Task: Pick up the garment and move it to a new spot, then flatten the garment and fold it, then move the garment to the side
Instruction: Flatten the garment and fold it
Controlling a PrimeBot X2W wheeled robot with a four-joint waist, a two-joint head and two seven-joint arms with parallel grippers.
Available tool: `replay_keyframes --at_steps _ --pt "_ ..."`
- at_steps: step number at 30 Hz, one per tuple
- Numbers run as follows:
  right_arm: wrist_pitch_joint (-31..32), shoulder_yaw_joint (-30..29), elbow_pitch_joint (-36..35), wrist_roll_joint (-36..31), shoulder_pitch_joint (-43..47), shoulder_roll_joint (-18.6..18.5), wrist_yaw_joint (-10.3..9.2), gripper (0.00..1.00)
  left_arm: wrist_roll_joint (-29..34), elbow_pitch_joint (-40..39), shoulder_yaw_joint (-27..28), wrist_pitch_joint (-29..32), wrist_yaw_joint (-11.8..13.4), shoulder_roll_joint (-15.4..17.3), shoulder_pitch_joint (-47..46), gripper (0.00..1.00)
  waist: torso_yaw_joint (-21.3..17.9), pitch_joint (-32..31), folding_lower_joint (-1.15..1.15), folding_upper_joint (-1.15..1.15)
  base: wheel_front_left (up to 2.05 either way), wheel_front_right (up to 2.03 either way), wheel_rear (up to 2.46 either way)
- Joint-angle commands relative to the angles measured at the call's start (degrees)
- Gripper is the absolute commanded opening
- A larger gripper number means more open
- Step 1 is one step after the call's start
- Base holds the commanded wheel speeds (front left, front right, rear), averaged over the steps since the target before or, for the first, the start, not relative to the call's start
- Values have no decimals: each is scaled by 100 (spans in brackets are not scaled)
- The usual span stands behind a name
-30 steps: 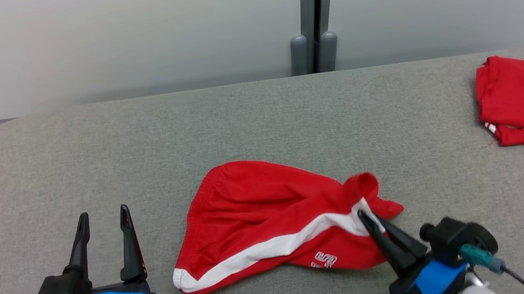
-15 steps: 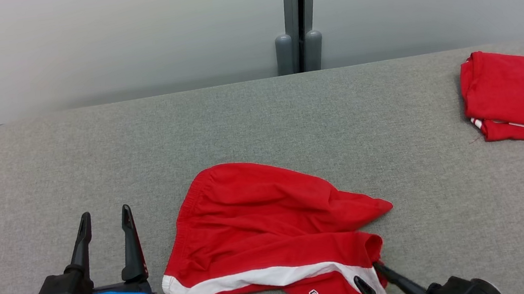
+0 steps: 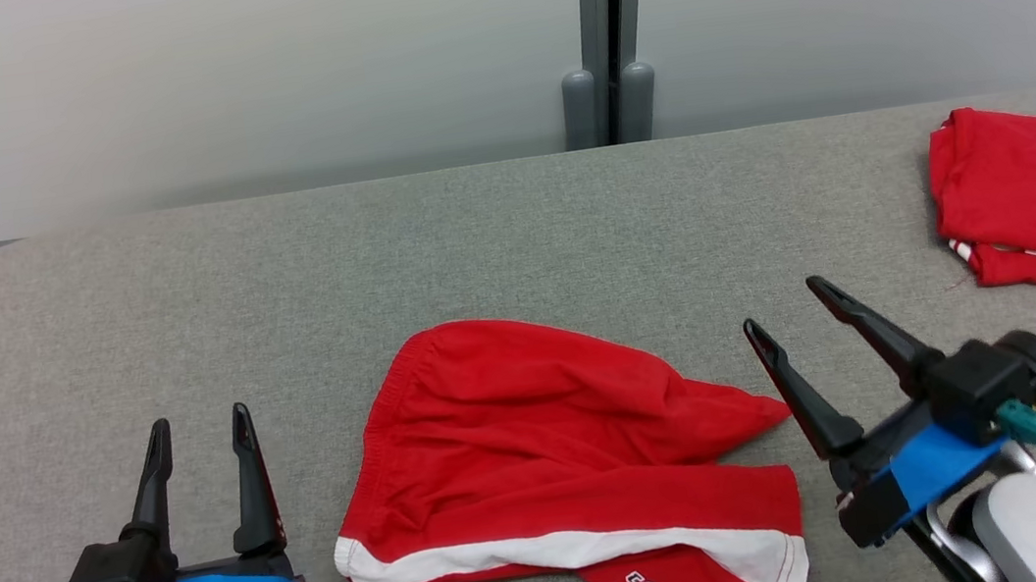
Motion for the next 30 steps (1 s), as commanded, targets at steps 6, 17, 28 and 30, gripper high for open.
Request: replay_keyframes --at_steps 6,17,28,30 --pt "474 50 820 96 -792 98 1 100 19 -17 -33 -24 -46 -8 -130 100 183 96 0 0 0 0 0" --pt "960 713 2791 520 -1214 167 1 100 -35 7 -44 -25 -51 -10 -223 100 510 238 0 0 0 0 0" --pt "1490 1576 3567 994 -1378 168 2 65 -66 16 -60 -25 -52 -12 -256 100 526 282 0 0 0 0 0" --pt "1484 1676 3586 1088 -1465 156 3 0 -59 27 -59 -25 -38 -13 -263 100 518 277 0 0 0 0 0"
